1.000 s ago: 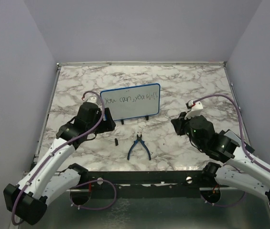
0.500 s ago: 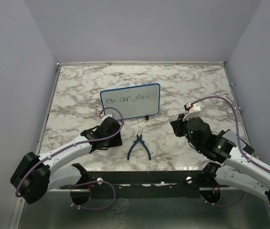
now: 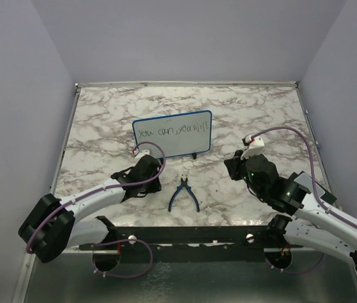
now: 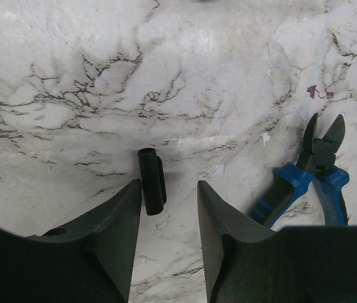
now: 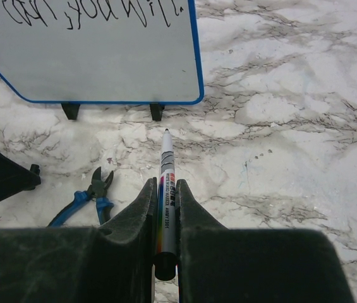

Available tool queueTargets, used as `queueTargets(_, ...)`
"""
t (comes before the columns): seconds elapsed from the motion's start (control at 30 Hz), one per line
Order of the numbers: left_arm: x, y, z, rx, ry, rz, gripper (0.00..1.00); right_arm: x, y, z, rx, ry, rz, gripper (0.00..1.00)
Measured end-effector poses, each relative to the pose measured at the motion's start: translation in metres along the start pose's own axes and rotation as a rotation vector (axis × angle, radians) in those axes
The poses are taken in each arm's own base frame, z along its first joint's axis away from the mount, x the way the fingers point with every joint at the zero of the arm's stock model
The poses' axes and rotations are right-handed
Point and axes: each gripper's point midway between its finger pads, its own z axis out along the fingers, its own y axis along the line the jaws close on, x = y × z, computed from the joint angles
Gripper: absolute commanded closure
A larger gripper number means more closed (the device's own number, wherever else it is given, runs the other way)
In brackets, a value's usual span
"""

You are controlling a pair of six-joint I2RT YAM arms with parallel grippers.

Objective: Write a sentence on the whiteboard
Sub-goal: Pick up the pen cap from the center of the board.

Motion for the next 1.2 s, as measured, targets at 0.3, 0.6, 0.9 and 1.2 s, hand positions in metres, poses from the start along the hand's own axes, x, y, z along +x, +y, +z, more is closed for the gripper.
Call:
queueTargets(0.3,0.004,0.006,0.004,-0.022,0.009,0.009,0.72,0.000,0.000,0.000,0.001,-0.002,0.001,0.99)
queueTargets(0.6,0.003,0.010,0.005,-0.035,0.000,0.029,0.90,-0.002,-0.001,-0.002,-0.001,-0.010,0.005,0.99)
queueTargets(0.9,-0.003,0.006,-0.002,0.002,-0.030,0.116,1.00,0.003,0.004,-0.004,-0.031,0.016,-0.001,0.99)
queueTargets(1.2,-0.056,-0.066,-0.048,0.259,-0.173,0.324,1.00,-0.008,0.026,-0.018,-0.125,0.134,-0.042,1.00)
